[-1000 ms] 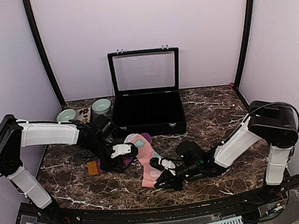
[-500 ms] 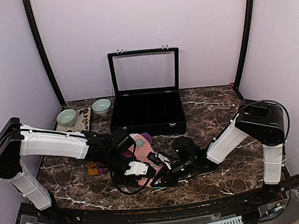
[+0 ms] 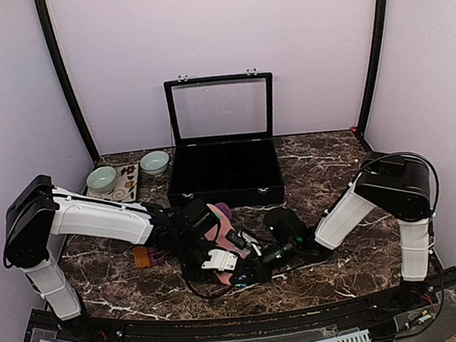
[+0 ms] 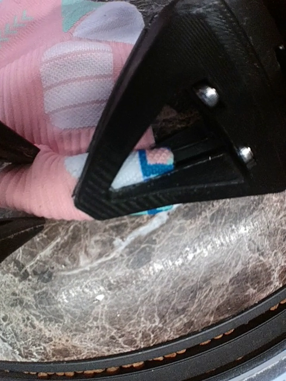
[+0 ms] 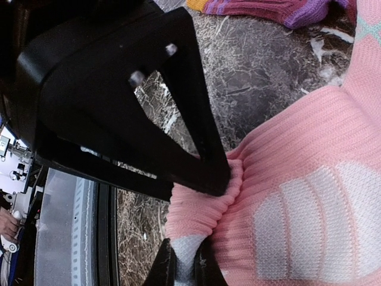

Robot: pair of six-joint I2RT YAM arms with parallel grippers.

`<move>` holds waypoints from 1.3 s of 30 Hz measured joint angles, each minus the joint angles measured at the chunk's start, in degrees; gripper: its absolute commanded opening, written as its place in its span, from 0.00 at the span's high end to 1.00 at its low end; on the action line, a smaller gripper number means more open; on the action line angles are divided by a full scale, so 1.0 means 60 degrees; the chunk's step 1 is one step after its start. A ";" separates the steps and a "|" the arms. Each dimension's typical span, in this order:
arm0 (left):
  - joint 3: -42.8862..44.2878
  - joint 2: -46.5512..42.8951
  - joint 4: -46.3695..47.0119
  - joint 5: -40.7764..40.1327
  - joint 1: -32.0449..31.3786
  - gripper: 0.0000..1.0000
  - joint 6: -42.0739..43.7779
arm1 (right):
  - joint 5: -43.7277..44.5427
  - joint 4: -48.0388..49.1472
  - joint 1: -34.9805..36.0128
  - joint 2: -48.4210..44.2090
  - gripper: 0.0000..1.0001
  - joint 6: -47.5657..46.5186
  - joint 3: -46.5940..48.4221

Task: Roll the socks
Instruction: Roll the sock at the center of the board.

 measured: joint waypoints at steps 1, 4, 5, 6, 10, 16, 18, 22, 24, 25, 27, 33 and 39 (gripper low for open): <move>0.0040 0.0076 0.0058 -0.0040 0.0000 0.68 0.0000 | 0.0000 0.0004 -0.0011 0.0000 1.00 0.0026 0.0000; 0.0066 0.0215 0.0251 -0.0113 0.0000 0.74 0.0007 | -0.0015 0.0007 -0.0040 0.0004 1.00 0.0058 0.0000; 0.0066 0.0226 0.0270 -0.0124 0.0000 0.77 0.0007 | -0.0018 0.0007 -0.0040 0.0004 0.97 0.0062 0.0000; 0.0069 0.0237 0.0295 -0.0146 0.0000 0.80 0.0025 | -0.0022 0.0007 -0.0040 0.0000 0.93 0.0069 0.0000; 0.0073 0.0270 0.0331 -0.0153 0.0000 0.87 0.0091 | 0.0011 0.0007 -0.0047 -0.0040 0.74 0.0106 -0.0025; 0.0313 0.0539 0.0342 0.0302 0.0080 0.90 0.0310 | 0.0113 0.0375 -0.0044 -0.0550 0.04 0.0503 -0.0586; 0.0554 0.0729 0.0186 0.0845 0.0233 0.90 0.0477 | 0.0124 0.0608 -0.0033 -0.0823 0.01 0.0641 -0.0838; 0.1093 0.0863 -0.0087 0.1821 0.0408 0.90 0.0561 | 0.0783 0.0911 -0.0098 -0.1566 0.01 0.0576 -0.1450; 0.1180 0.1217 -0.0248 0.1785 0.0568 0.90 0.0452 | 0.1173 0.0984 -0.0055 -0.1759 0.01 0.0557 -0.1687; 0.1195 0.1453 -0.0331 0.2014 0.0688 0.90 0.0419 | 0.1399 0.1002 -0.0025 -0.1891 0.01 0.0568 -0.1818; 0.1417 0.1581 -0.0565 0.2204 0.0798 0.90 0.0331 | 0.1898 0.1013 0.0000 -0.2233 0.01 0.0583 -0.2120; 0.1781 0.1858 -0.1024 0.2415 0.0856 0.90 0.0222 | 0.4386 0.0270 -0.0018 -0.3497 0.01 0.0601 -0.2943; 0.2040 0.2073 -0.1370 0.2725 0.0922 0.90 0.0149 | 0.7978 -0.0769 0.0251 -0.6710 0.01 0.0324 -0.4309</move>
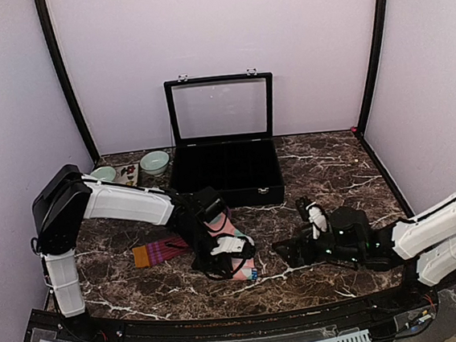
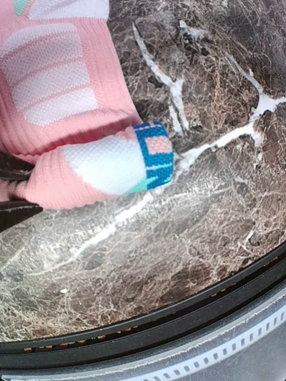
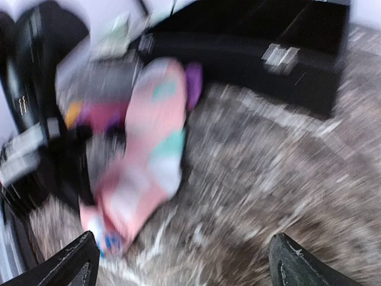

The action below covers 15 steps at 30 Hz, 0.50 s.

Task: Roll the socks
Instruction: Roll the sock at the center of the board.

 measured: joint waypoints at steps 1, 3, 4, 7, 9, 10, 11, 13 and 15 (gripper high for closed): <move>0.0087 0.0069 -0.0113 0.0080 0.0015 0.90 -0.0007 | 0.0656 0.0051 0.0055 -0.0568 0.00 0.0044 -0.0091; 0.0306 0.0240 -0.0386 0.0291 0.0055 0.90 -0.0015 | 0.1832 0.0160 0.0084 -0.1198 0.01 0.0382 -0.0076; 0.0415 0.0331 -0.0535 0.0404 0.0076 0.90 -0.0015 | 0.2233 0.0244 0.0055 -0.1333 0.01 0.0455 -0.0062; 0.0801 0.0670 -0.1013 0.0852 0.0171 0.90 -0.0117 | 0.2568 0.0390 -0.0036 -0.1158 0.01 0.0127 -0.0018; 0.0900 0.0820 -0.1144 0.1206 0.0295 0.89 -0.0284 | 0.2583 0.0087 -0.0025 -0.0798 0.00 -0.0200 0.0237; 0.0900 0.0867 -0.1144 0.1381 0.0372 0.89 -0.0390 | 0.2670 -0.0095 -0.0018 -0.0601 0.01 -0.0277 0.0430; 0.0896 0.0907 -0.1144 0.1519 0.0437 0.89 -0.0470 | 0.2809 -0.0379 -0.0018 -0.0437 0.00 -0.0306 0.0667; 0.0878 0.1009 -0.1144 0.1898 0.0594 0.89 -0.0667 | 0.3107 -0.1042 -0.0018 -0.0182 0.01 -0.0291 0.1224; 0.0878 0.1129 -0.1206 0.2255 0.0714 0.89 -0.0783 | 0.3111 -0.1344 -0.0018 -0.0084 0.00 -0.0353 0.1581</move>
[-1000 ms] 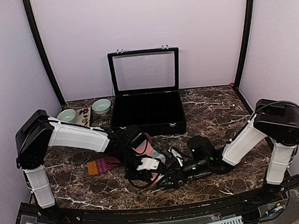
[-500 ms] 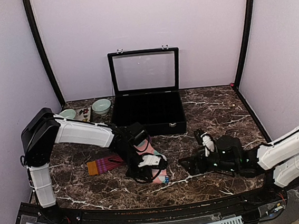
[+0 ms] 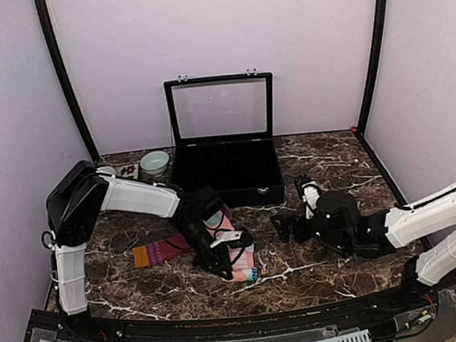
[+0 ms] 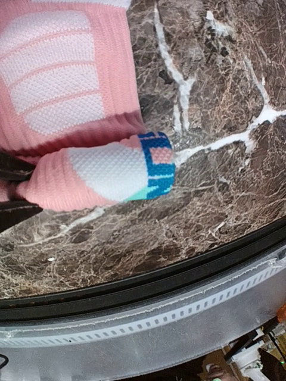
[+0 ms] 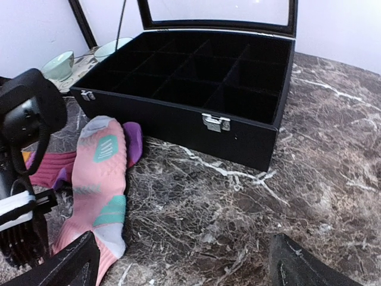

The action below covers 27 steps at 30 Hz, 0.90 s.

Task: Roll the socks
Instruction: Roll the sock at the center of the board.

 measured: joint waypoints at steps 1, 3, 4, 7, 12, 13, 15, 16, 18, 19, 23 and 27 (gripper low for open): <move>0.0007 0.0076 -0.0044 0.0193 0.0058 0.89 -0.0058 | -0.0109 0.0007 0.0000 -0.0051 0.00 -0.0113 0.0022; 0.0080 0.0229 -0.0208 0.0503 0.0146 0.89 -0.0135 | -0.0510 0.0211 -0.0007 -0.0313 0.01 -0.0386 -0.0222; 0.0127 0.0306 -0.0310 0.0623 0.0175 0.89 -0.0160 | -0.0838 0.0372 -0.0007 -0.0565 0.02 -0.0612 -0.0474; 0.0295 0.0546 -0.0630 0.0951 0.0208 0.89 -0.0233 | -0.1574 0.0503 0.0095 -0.0958 0.06 -0.1362 -0.0787; 0.0546 0.0852 -0.1096 0.1311 0.0208 0.88 -0.0284 | -0.2568 0.0576 0.1239 -0.0936 0.20 -0.3195 -0.0885; 0.0576 0.0878 -0.1158 0.1337 0.0208 0.88 -0.0295 | -0.2667 0.0525 0.1530 -0.0743 0.22 -0.3588 -0.0820; 0.0608 0.0925 -0.1260 0.1388 0.0208 0.88 -0.0306 | -0.2918 0.0350 0.2004 -0.0251 0.27 -0.4306 -0.0612; 0.0623 0.0940 -0.1293 0.1402 0.0208 0.88 -0.0310 | -0.3016 0.0295 0.2146 -0.0036 0.29 -0.4583 -0.0521; 0.0652 0.0976 -0.1344 0.1421 0.0208 0.88 -0.0350 | -0.3231 0.0270 0.2335 0.0499 0.30 -0.5118 -0.0288; 0.0688 0.1013 -0.1381 0.1432 0.0208 0.88 -0.0379 | -0.3311 0.0273 0.2382 0.0750 0.32 -0.5348 -0.0168; 0.0882 0.1169 -0.1552 0.1479 0.0208 0.88 -0.0474 | -0.3636 0.0372 0.2430 0.1759 0.39 -0.6094 0.0415; 0.0991 0.1231 -0.1698 0.1453 0.0208 0.87 -0.0539 | -0.4029 0.0532 0.2433 0.2707 0.48 -0.6619 0.1024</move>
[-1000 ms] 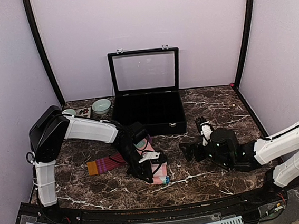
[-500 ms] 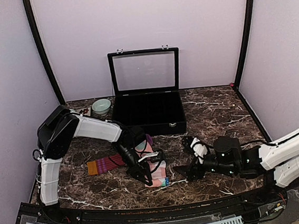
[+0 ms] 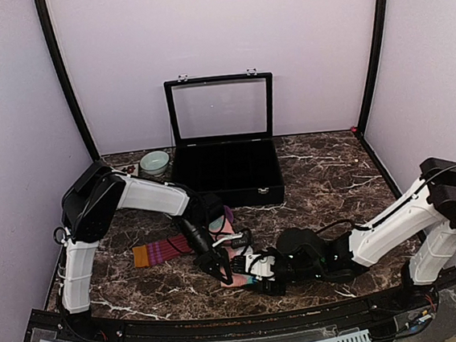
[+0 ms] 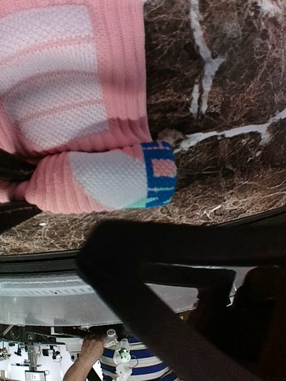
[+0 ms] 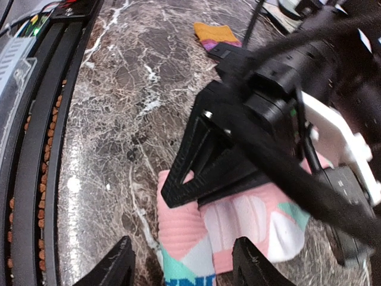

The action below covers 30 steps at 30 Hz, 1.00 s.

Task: Roll the socks
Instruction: Roll the sock at the center of the board.

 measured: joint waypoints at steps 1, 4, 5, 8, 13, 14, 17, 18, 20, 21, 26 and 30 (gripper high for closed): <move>0.0018 0.0007 -0.0025 -0.0004 0.0000 0.87 -0.0015 | -0.0087 0.0044 0.0000 0.0251 0.50 -0.0084 0.0164; 0.0018 0.0011 -0.0036 -0.0011 0.0000 0.86 -0.0011 | -0.0277 0.0284 0.0007 0.0805 0.51 -0.0302 0.0404; 0.0018 0.0011 -0.0040 -0.0015 0.0000 0.85 -0.0015 | -0.0295 0.0368 0.0007 0.0918 0.52 -0.0361 0.0408; 0.0018 0.0011 -0.0055 -0.0025 0.0000 0.85 -0.0007 | -0.0317 0.0543 0.0007 0.1239 0.54 -0.0546 0.0412; 0.0018 0.0011 -0.0076 -0.0044 0.0000 0.84 0.0000 | -0.0310 0.0871 -0.0047 0.1632 0.57 -0.0776 0.0433; 0.0018 0.0011 -0.0084 -0.0058 -0.0004 0.84 0.0004 | -0.0317 0.0918 -0.0084 0.1661 0.58 -0.0801 0.0448; 0.0022 0.0007 -0.0098 -0.0080 -0.0004 0.83 0.0040 | -0.0382 0.1013 -0.0117 0.1749 0.67 -0.0845 0.0481; 0.0022 0.0007 -0.0102 -0.0080 -0.0004 0.83 0.0058 | -0.0397 0.1049 -0.0138 0.1781 0.71 -0.0878 0.0484; 0.0029 0.0007 -0.0146 -0.0102 -0.0004 0.82 0.0066 | -0.0474 0.1115 -0.0189 0.1843 0.73 -0.0801 0.0488; 0.0036 0.0007 -0.0175 -0.0120 -0.0004 0.81 0.0069 | -0.0517 0.1133 -0.0208 0.1865 0.72 -0.0809 0.0495; 0.0127 0.0004 -0.0437 -0.0157 -0.0022 0.73 0.0168 | -0.0736 0.1293 -0.0280 0.1960 0.72 -0.0499 0.0474; 0.0146 -0.0055 -0.0557 -0.0215 -0.0022 0.63 0.0200 | -0.0805 0.1636 -0.0284 0.2084 0.78 -0.0273 0.0331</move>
